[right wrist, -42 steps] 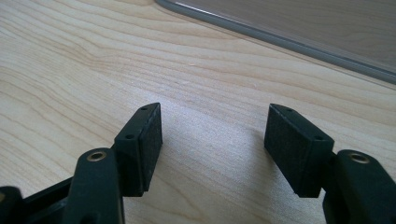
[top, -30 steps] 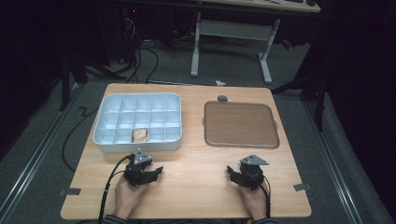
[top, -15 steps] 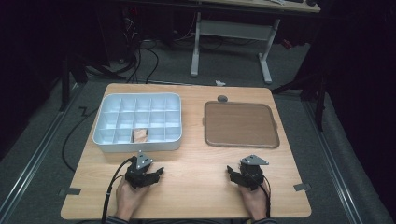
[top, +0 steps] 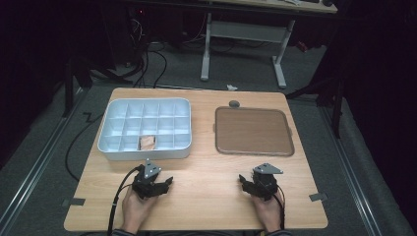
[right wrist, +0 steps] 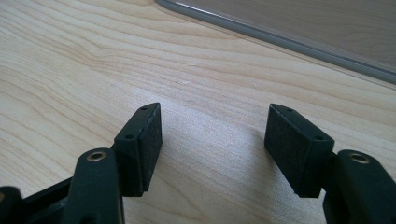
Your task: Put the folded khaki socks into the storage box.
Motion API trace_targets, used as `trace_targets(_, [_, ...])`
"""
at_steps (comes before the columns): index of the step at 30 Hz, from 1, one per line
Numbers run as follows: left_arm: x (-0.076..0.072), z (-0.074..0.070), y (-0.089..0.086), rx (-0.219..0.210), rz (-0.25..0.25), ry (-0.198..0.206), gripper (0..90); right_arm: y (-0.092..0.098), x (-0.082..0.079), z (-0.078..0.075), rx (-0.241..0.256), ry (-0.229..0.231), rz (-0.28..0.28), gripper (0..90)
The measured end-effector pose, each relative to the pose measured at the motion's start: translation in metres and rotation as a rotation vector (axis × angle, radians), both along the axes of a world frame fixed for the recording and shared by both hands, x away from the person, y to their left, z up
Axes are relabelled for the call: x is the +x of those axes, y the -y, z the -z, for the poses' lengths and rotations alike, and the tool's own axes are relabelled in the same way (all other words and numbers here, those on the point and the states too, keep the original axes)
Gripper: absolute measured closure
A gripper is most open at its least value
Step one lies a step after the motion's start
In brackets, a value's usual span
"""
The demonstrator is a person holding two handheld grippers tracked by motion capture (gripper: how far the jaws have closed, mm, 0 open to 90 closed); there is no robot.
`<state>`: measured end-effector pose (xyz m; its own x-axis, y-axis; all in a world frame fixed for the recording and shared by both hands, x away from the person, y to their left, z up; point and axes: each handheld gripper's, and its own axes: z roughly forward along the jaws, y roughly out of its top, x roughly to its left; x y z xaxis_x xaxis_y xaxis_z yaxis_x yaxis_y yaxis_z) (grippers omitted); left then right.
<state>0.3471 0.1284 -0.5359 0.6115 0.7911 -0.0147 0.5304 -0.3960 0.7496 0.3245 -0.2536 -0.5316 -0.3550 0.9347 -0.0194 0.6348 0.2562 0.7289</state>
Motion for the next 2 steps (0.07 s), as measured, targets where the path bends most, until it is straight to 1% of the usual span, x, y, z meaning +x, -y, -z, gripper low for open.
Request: trace_targets(2, [0.0001, 0.0000, 0.0000, -0.001, 0.002, -0.001, 34.6, 0.0000, 0.0000, 0.0000, 0.000, 0.000, 0.000, 36.8])
